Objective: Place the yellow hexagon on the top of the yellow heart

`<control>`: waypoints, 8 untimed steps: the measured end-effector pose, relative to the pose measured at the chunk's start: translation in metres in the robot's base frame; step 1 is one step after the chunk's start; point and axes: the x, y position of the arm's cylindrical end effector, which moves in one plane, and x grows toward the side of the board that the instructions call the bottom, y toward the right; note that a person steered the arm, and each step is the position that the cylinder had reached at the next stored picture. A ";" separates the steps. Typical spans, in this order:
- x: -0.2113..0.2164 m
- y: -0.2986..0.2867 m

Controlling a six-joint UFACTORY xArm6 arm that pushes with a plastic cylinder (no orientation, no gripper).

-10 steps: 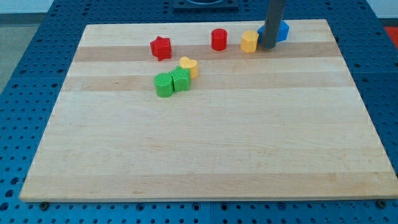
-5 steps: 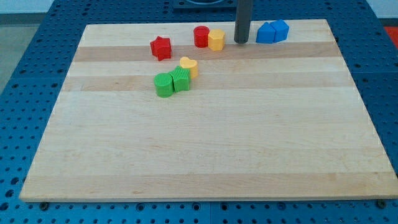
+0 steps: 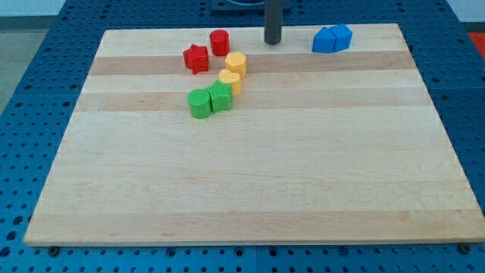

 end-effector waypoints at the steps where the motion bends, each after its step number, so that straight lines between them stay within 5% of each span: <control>1: -0.014 -0.018; 4: 0.077 -0.082; 6: -0.006 -0.033; 8: 0.007 -0.085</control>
